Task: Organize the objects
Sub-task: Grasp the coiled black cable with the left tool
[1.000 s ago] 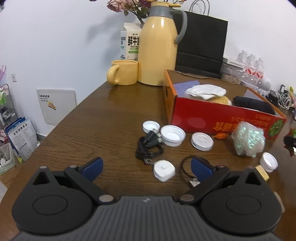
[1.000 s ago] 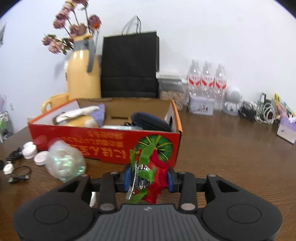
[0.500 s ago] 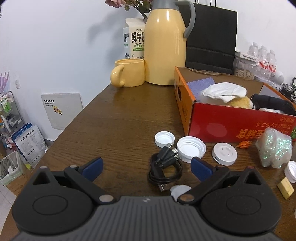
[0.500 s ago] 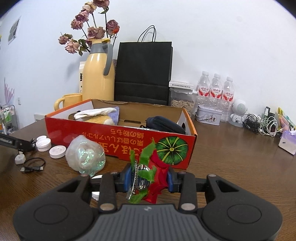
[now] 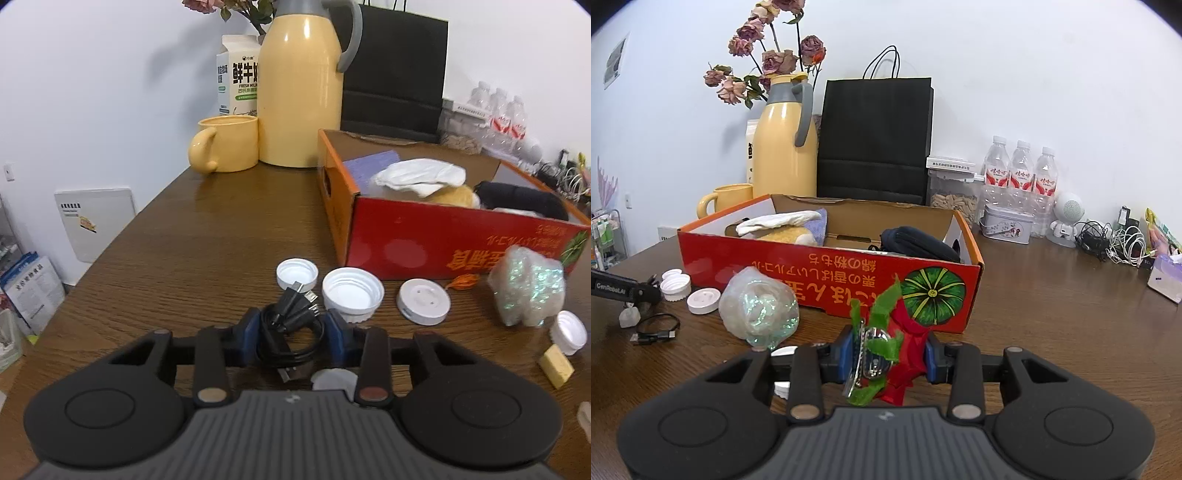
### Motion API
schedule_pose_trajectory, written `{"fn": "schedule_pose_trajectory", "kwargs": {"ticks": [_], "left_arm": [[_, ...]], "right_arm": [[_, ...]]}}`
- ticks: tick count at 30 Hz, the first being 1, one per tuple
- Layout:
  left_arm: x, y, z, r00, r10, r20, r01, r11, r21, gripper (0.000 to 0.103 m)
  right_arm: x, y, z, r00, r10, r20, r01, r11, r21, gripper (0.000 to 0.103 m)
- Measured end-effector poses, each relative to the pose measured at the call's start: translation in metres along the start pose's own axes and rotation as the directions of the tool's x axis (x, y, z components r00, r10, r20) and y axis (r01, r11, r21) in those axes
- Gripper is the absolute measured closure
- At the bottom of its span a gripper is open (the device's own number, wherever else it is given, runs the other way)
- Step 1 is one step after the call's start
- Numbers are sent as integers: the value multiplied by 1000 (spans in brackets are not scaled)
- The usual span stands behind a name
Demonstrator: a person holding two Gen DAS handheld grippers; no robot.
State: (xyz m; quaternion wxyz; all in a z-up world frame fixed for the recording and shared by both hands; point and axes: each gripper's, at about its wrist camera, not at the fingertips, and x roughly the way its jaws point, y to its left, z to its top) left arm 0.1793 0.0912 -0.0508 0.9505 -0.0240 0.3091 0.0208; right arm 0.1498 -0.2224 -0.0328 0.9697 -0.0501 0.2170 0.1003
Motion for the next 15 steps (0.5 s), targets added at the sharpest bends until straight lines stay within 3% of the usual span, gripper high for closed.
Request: {"fn": "schedule_pose_trajectory", "kwargs": {"ticks": [15], "left_arm": [[-29,-4,5,992,23,125,-22,1000,-11,66]], "right_arm": [[-4,5,1,999,4,40,-3,1000,-29,68]]}}
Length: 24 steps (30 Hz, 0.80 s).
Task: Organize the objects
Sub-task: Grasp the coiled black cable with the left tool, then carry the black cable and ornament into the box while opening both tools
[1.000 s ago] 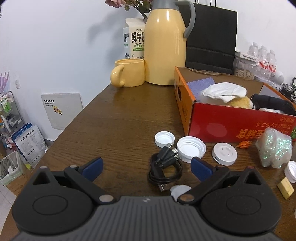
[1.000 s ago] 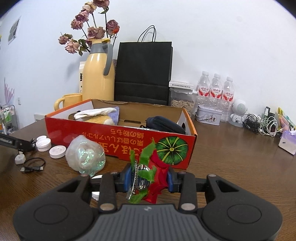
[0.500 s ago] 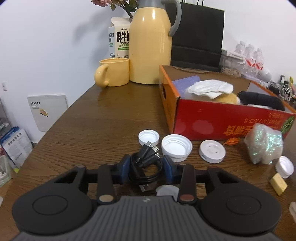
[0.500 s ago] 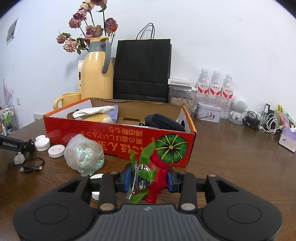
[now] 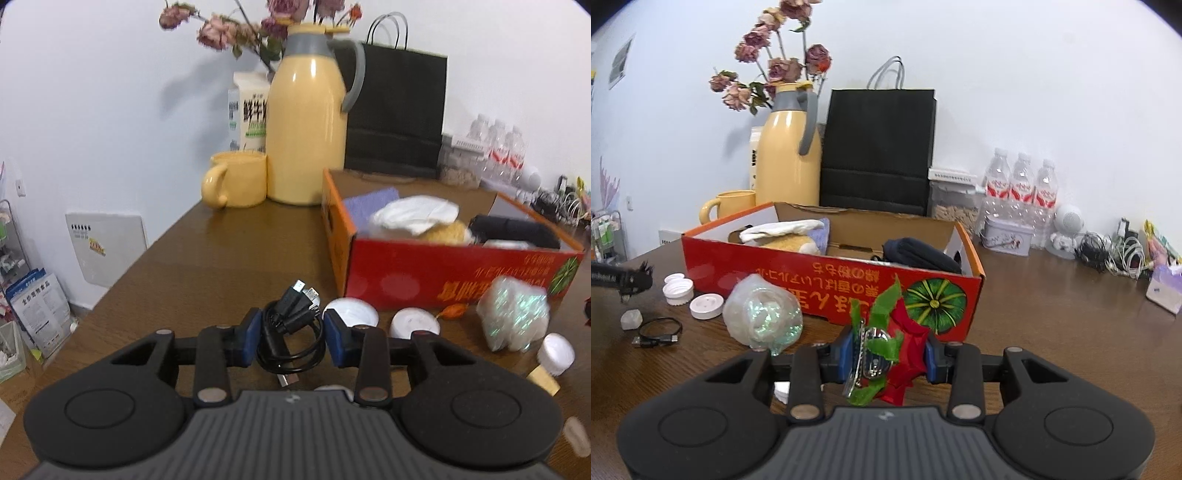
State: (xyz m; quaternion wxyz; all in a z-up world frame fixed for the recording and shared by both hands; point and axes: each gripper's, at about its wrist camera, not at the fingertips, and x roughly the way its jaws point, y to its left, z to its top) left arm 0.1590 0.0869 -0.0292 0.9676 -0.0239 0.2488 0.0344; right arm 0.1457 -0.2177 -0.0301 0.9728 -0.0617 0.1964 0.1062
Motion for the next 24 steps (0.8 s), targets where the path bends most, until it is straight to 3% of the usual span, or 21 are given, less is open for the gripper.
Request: {"fn": "schedule_pose_trajectory", "kwargs": {"ticks": [13,24], "left_arm": [[-17,-50,56,983,-104,153,100,994,35,66],[24,-85,91,979,-130,156,134,991,-10,66]], "right_arm": [[11,26,56,991,83,103,-81,996,-21,68],[67,32,100,992,67,108,-70,997,27,68]]}}
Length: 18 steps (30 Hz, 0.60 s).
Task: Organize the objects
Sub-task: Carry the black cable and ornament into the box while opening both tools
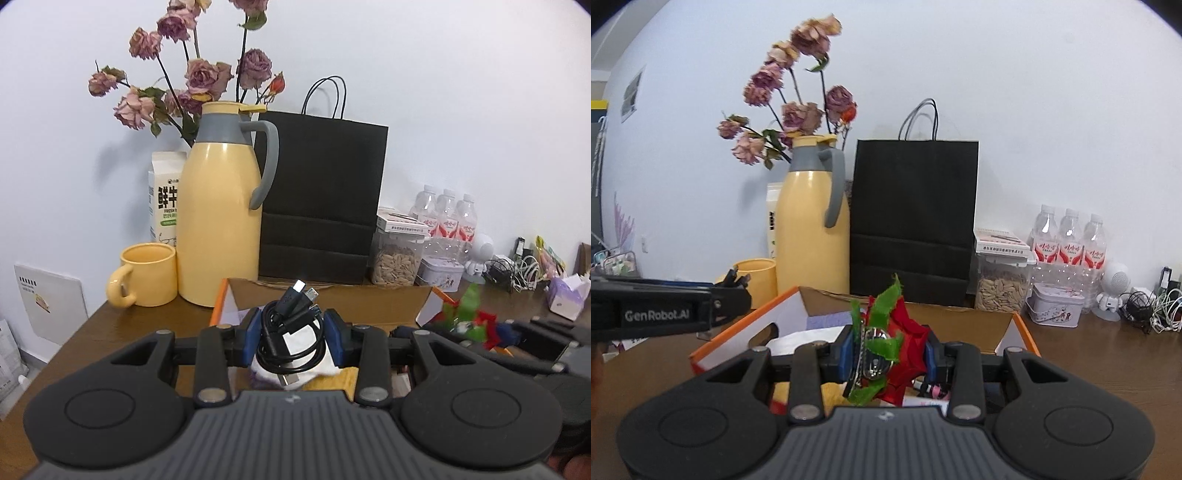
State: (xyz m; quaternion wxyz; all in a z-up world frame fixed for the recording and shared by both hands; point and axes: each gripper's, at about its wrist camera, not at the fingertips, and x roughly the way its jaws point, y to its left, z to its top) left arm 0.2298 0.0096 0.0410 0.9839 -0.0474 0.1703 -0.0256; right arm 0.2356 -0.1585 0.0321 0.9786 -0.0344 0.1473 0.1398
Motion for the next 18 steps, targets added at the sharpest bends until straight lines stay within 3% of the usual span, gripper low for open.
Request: {"fn": "schedule_pose_trajectory", "kwargs": {"ticks": [10,15,18], "left_arm": [[60,-5,-4,996,41,-74,-42,999,-16,66],[67,-2,-12,996,35,-87,-35,999,2,64],[61,1,-13,997,34,-68,-34,999,-6,42]], "right_arm": [[60,-8,-6,998,-32,-55,34,999,27,68],[71,-8,-14,996,-21,-92,22,1000,2,68],[71,-9,-16,994,-21,-105,21,1000,4,65]]}}
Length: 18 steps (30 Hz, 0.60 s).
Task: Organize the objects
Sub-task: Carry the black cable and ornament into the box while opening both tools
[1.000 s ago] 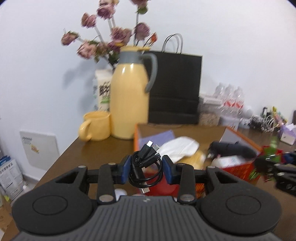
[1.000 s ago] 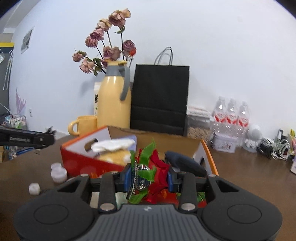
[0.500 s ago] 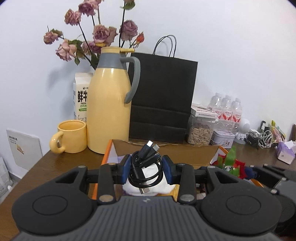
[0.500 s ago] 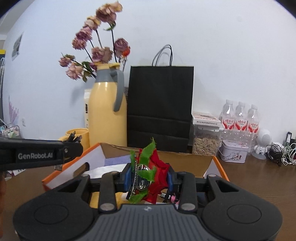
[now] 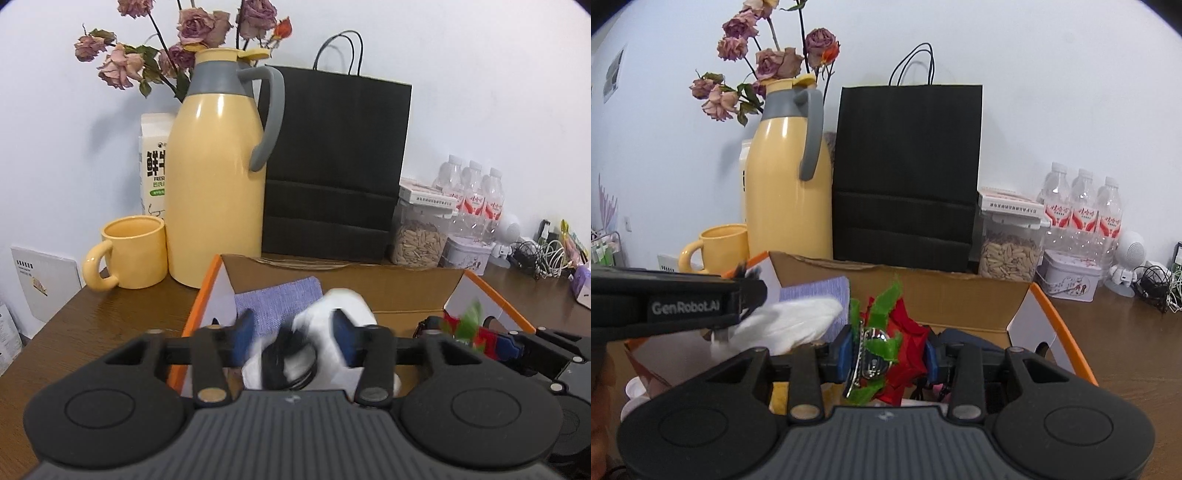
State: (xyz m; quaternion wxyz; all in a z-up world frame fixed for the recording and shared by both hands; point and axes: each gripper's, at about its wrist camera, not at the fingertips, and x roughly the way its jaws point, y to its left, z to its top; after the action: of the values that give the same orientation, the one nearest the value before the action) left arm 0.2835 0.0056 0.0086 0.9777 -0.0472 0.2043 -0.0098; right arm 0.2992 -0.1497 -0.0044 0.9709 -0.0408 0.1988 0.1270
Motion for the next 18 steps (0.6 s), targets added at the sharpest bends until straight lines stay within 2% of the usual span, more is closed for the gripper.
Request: {"fn": "schedule_pose_trajectory", "kwargs": {"ticks": [2,3,4,5,6,7,18], "left_arm": [[-7,2,1,1000,-3,28,3,1000,-9,14],[-11,2,2,999,1,40,0,1000,-10,10],[-15,2,2,998,3,59,-2,1000,-10,0],[-18,2,2,997,2,78,-1,1000,-14,0],[-22,3,1,995,7,97,-5,1000,-21,0],[-23,4,2,995,12,100,-9,1000,-24,0],[-35,5,0,994,13,110,-10,1000,-23,0]], "right_arm": [[-2,0,-1,1000,-12,3,12,1000,-1,52],[-4,-1,-2,1000,-26,10,26,1000,-2,40],[-6,-1,-2,999,-39,18,39,999,-2,29],[-9,-2,-2,998,-48,29,48,999,1,22],[-12,-3,-2,998,-53,41,53,999,6,8],[-15,-4,-2,997,-55,53,55,998,13,0],[-37,-5,-1,996,-42,84,42,999,7,0]]}}
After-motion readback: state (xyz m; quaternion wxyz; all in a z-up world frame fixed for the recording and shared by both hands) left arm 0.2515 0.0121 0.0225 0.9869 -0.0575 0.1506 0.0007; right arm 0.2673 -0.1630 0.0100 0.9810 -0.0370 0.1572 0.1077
